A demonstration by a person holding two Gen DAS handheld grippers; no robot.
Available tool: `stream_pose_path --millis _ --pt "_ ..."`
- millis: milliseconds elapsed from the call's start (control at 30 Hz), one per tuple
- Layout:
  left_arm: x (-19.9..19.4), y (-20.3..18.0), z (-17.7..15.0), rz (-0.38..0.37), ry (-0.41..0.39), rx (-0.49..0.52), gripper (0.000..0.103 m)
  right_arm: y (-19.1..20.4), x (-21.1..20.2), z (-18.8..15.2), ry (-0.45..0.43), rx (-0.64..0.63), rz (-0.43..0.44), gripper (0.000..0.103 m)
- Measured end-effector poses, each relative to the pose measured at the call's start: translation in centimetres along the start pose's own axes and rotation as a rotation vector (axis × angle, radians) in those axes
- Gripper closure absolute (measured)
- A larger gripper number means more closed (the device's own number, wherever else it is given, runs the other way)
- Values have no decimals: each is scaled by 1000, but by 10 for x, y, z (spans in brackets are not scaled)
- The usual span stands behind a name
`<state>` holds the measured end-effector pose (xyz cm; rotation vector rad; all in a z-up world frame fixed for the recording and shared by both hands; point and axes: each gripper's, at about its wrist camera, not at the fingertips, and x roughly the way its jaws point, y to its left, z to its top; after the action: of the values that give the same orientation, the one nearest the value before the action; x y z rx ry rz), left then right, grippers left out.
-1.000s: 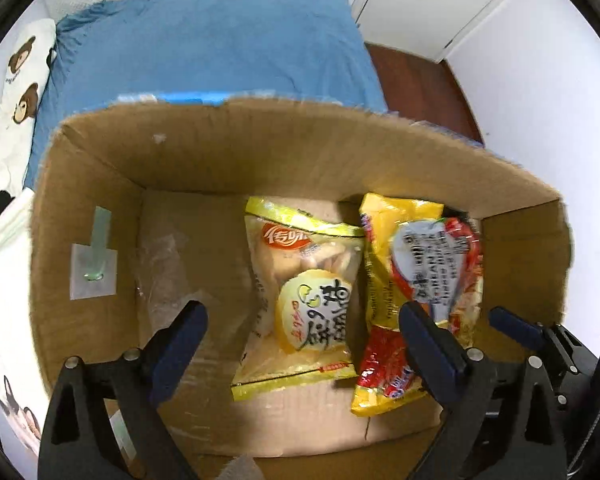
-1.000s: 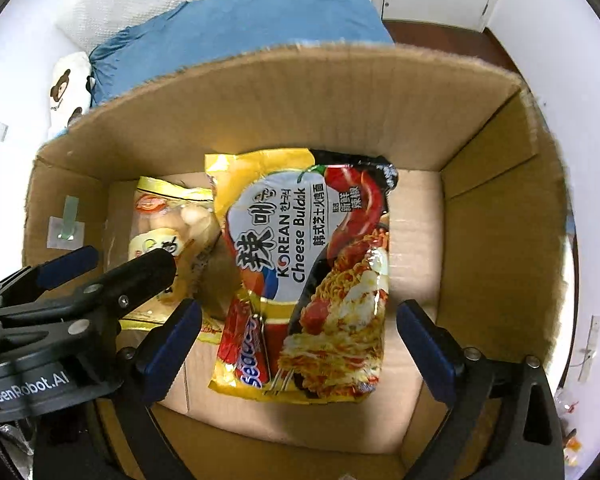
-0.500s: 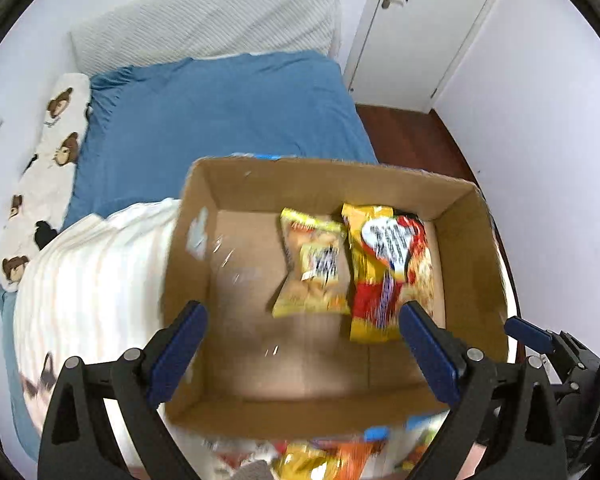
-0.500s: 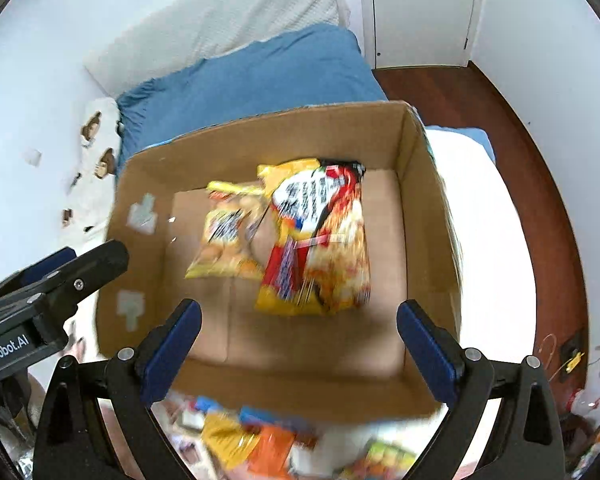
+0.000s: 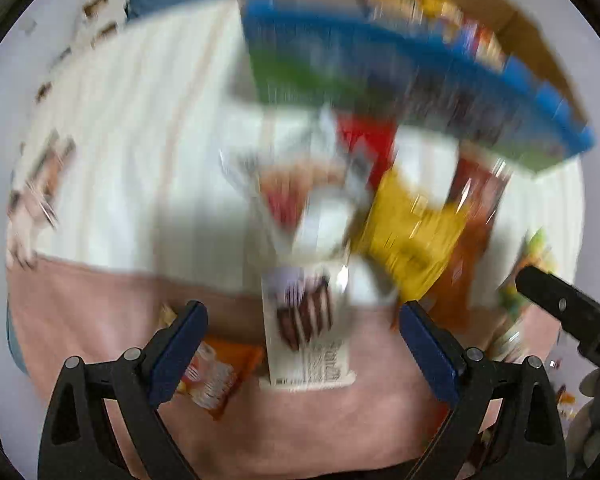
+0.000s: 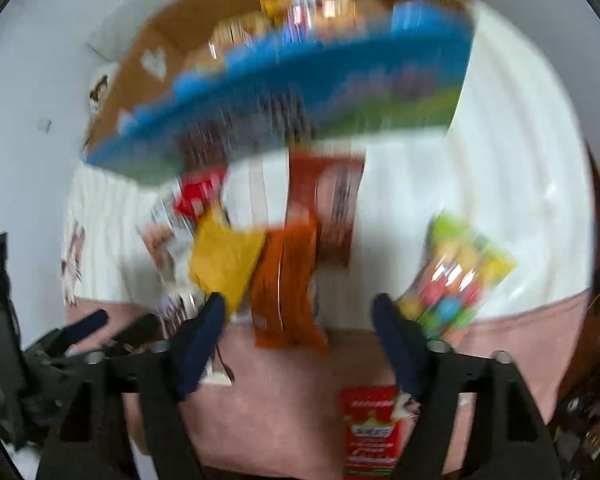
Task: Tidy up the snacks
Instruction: 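Grasp the Franzzi cookie pack with the left tool while the right grasps the orange snack bag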
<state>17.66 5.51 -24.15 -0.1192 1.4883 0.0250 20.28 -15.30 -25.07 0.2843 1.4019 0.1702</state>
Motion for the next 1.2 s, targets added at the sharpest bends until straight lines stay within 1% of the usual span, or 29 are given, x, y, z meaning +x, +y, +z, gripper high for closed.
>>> stream_pose_path --millis 67,133,167,200,267,333,367,400,433,500,567,767,867,900,1000,1067,1100,1200 --pt "24 -6 -4 26 37 23 5 3 20 -6 17 -5 -13 31" --pt "42 -11 -3 53 54 45 10 9 36 -9 19 -21 -38 31" --pt "50 -14 -1 64 63 52 22 13 43 -9 24 -29 -41 31" --pt "57 -14 1 72 69 54 36 17 51 -8 35 -38 -48 31" --pt "67 -14 5 71 81 46 46 24 67 -7 56 -45 -63 31" --pt "69 -14 7 73 66 38 46 27 85 -7 87 -53 -90 32" --pt "70 -15 8 73 60 36 46 27 91 -8 88 -56 -119 37" --pt "70 -15 8 73 57 34 46 25 93 -10 83 -57 -127 43" --pt "71 -15 7 74 54 31 46 24 92 -12 76 -60 -130 47" --pt "70 -13 -2 69 54 27 46 18 86 -20 81 -66 -127 52" --pt "72 -15 -8 60 64 22 46 8 81 -31 103 -59 -113 52" --pt "70 -27 -26 16 83 29 46 -19 75 -74 187 -35 -75 53" --pt "77 -35 -32 10 93 42 46 -25 78 -87 205 -35 -64 52" --pt "81 -35 -30 15 93 43 45 -27 79 -88 202 -24 -60 51" --pt "93 -34 -23 8 108 28 45 -29 87 -87 199 11 -36 39" --pt "99 -35 -17 7 108 27 45 -30 96 -86 197 17 -45 38" --pt "102 -38 -22 7 106 28 45 -30 98 -87 195 7 -58 37" --pt "112 -37 -20 10 97 30 45 -29 104 -91 182 -6 -89 37"
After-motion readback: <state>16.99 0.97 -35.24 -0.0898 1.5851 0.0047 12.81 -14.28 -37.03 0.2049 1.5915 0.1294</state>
